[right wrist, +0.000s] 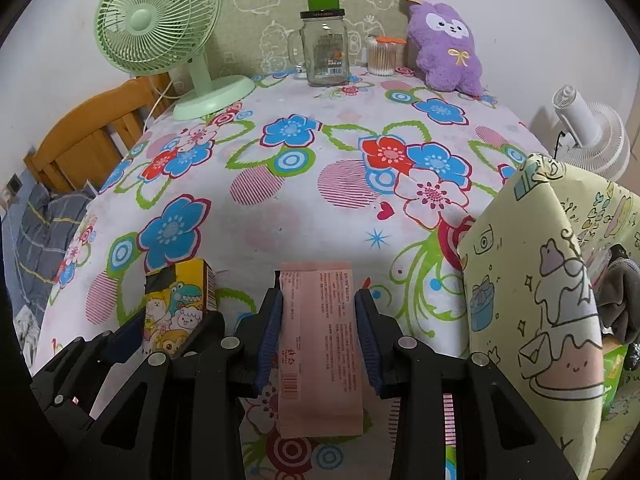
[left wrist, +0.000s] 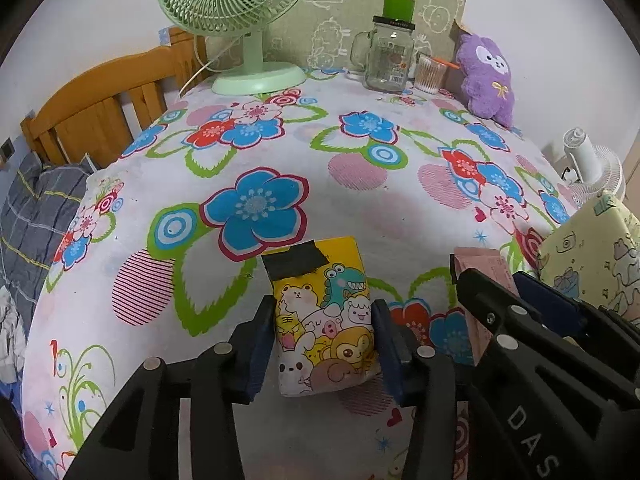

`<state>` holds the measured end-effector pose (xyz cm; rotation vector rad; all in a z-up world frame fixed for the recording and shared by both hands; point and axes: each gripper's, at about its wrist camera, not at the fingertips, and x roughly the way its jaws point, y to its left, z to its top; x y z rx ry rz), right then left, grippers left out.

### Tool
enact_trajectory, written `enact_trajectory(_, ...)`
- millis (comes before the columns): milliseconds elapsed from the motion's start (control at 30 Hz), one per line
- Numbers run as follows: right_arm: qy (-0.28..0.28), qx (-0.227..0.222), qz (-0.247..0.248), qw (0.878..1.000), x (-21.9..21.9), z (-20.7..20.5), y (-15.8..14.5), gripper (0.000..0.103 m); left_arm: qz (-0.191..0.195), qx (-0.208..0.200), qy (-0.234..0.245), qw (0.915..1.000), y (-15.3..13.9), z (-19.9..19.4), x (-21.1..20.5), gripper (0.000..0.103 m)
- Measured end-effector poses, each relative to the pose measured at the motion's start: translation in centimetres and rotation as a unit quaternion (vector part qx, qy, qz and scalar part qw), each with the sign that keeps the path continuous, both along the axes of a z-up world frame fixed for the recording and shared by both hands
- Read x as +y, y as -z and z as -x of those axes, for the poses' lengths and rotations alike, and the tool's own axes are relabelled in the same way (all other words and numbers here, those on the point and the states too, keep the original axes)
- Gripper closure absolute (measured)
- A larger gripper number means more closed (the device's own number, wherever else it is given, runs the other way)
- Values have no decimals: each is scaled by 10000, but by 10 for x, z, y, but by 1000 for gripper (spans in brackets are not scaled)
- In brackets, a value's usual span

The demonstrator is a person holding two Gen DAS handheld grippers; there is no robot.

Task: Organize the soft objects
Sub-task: 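Carry the tissue box and pink packet over the gift-wrapped box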

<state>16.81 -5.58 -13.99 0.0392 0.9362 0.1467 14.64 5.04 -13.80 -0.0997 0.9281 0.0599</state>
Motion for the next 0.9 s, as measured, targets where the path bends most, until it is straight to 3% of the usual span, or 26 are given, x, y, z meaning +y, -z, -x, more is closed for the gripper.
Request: enact_trajectory(900,-14,-848,-202,9962,-26,57,-80,63,-164,-901,211,9956,-85,54,-28,57)
